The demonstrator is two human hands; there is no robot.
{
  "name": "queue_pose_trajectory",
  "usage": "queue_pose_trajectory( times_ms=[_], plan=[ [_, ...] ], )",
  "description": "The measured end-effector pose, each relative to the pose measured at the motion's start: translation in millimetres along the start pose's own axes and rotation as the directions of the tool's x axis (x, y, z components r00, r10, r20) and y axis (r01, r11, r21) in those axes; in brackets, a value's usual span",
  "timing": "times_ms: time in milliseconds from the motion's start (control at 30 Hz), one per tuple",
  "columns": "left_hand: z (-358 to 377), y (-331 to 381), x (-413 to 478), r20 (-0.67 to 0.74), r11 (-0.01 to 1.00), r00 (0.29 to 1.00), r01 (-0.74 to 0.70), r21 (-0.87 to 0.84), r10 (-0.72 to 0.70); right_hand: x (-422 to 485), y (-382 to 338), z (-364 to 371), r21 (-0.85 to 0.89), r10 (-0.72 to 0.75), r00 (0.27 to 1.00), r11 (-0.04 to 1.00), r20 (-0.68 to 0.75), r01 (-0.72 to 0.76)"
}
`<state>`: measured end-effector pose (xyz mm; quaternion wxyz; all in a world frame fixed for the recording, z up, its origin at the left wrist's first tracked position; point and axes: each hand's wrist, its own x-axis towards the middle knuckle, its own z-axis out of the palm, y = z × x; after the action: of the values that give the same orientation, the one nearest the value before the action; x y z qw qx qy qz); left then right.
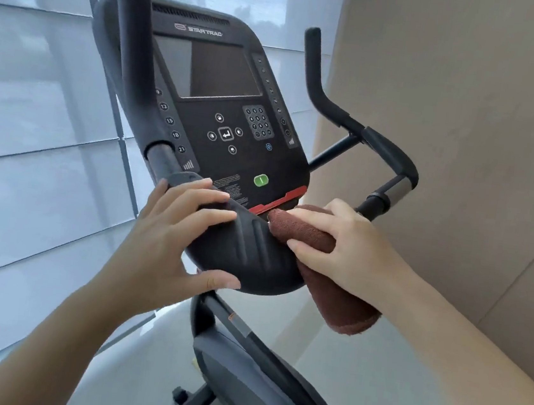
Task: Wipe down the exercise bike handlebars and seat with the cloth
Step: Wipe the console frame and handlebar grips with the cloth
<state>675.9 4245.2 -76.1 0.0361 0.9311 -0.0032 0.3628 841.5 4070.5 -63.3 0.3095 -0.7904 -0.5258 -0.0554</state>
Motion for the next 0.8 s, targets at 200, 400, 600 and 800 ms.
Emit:
queue_pose_trajectory(
  times_ms=[200, 400, 600, 800],
  plan=[
    [21.3, 44.4, -6.4, -0.077, 0.983, 0.990, 0.128, 0.129, -0.119, -0.8, 66.0, -18.3, -0.122, 0.049, 0.990, 0.990, -0.135, -0.066],
    [36.3, 43.6, 2.2, -0.275, 0.971, 0.958, 0.140, 0.193, -0.083, 4.8, 98.9, -37.3, -0.010, 0.190, 0.967, 0.981, -0.171, -0.195],
    [41.3, 37.2, 0.6, -0.321, 0.974, 0.946, 0.113, 0.195, -0.046, 16.6, 8.2, 9.4, -0.005, -0.008, 0.985, 1.000, -0.173, 0.008],
    [46.7, 34.7, 0.7, -0.370, 0.978, 0.929, 0.102, 0.183, -0.028, 14.6, 5.1, 16.7, -0.153, -0.024, 0.976, 0.988, -0.217, -0.010]
  ],
)
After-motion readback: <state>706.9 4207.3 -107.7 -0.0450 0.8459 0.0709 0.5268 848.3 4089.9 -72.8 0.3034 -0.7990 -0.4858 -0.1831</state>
